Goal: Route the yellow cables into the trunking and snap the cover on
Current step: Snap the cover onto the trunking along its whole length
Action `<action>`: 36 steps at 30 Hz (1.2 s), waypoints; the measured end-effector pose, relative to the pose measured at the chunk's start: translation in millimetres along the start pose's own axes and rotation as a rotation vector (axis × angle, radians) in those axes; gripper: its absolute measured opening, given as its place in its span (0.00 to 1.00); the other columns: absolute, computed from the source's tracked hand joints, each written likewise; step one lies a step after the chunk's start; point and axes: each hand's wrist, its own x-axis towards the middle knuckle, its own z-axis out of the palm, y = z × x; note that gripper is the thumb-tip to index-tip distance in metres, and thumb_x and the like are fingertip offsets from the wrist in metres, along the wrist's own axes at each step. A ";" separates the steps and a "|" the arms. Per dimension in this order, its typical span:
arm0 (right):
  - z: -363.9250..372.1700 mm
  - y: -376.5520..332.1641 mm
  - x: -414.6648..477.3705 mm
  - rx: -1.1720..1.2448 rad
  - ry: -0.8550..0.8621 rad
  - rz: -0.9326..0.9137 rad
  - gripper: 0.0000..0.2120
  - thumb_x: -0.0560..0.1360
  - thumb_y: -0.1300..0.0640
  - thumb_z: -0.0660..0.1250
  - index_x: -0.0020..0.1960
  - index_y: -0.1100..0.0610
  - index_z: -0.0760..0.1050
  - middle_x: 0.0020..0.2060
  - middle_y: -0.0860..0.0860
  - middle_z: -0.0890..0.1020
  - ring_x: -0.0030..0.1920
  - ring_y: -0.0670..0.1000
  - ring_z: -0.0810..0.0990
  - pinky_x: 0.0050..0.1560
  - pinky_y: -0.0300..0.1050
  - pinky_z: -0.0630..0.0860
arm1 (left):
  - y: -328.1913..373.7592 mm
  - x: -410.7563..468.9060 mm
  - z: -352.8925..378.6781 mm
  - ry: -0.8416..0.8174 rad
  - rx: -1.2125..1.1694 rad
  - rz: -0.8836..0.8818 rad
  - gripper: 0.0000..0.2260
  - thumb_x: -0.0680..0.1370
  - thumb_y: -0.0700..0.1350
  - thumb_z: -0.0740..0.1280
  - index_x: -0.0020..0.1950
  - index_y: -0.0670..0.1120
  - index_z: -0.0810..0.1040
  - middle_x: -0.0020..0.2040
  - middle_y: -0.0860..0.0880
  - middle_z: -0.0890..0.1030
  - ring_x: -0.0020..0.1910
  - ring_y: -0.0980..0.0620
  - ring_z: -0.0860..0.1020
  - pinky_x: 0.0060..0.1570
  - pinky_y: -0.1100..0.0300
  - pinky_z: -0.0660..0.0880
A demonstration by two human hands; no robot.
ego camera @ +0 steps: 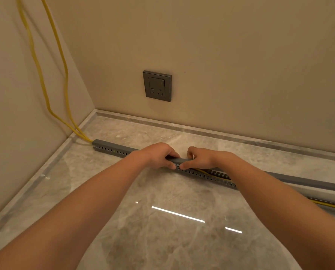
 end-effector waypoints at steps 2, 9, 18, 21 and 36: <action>-1.0 -0.1 -0.6 0.002 0.011 -0.012 0.18 0.74 0.38 0.65 0.47 0.52 0.67 0.41 0.49 0.74 0.41 0.51 0.72 0.44 0.47 0.68 | -1.1 -1.8 -1.0 0.014 0.019 -0.007 0.11 0.76 0.49 0.69 0.58 0.54 0.81 0.47 0.56 0.82 0.47 0.55 0.79 0.51 0.54 0.76; -6.3 -0.2 -7.0 -0.117 0.232 -0.110 0.18 0.77 0.35 0.56 0.47 0.49 0.69 0.40 0.48 0.77 0.42 0.52 0.75 0.43 0.49 0.71 | 15.4 -25.7 45.3 0.909 0.034 -0.128 0.19 0.71 0.54 0.73 0.60 0.53 0.74 0.55 0.56 0.73 0.58 0.56 0.68 0.57 0.61 0.68; 12.4 -18.7 -1.7 -0.073 0.212 -0.137 0.19 0.78 0.36 0.55 0.48 0.51 0.73 0.39 0.47 0.77 0.43 0.52 0.76 0.44 0.49 0.71 | 29.0 -8.0 79.9 1.034 -1.336 -0.749 0.34 0.64 0.54 0.79 0.61 0.41 0.67 0.54 0.45 0.78 0.51 0.45 0.79 0.53 0.50 0.79; 14.8 -25.4 -0.9 -0.105 0.209 -0.153 0.18 0.79 0.37 0.53 0.48 0.50 0.72 0.39 0.46 0.76 0.43 0.51 0.75 0.43 0.48 0.70 | 26.2 -6.3 73.4 0.924 -1.585 -0.633 0.28 0.71 0.47 0.76 0.63 0.40 0.67 0.55 0.43 0.79 0.50 0.46 0.80 0.53 0.51 0.79; 22.6 -29.2 6.9 -0.093 0.137 -0.255 0.22 0.81 0.40 0.50 0.49 0.56 0.74 0.44 0.52 0.79 0.45 0.54 0.76 0.47 0.49 0.71 | 2.6 -17.9 88.1 0.763 -1.750 -0.327 0.20 0.76 0.41 0.70 0.64 0.37 0.68 0.59 0.39 0.80 0.56 0.47 0.81 0.53 0.53 0.80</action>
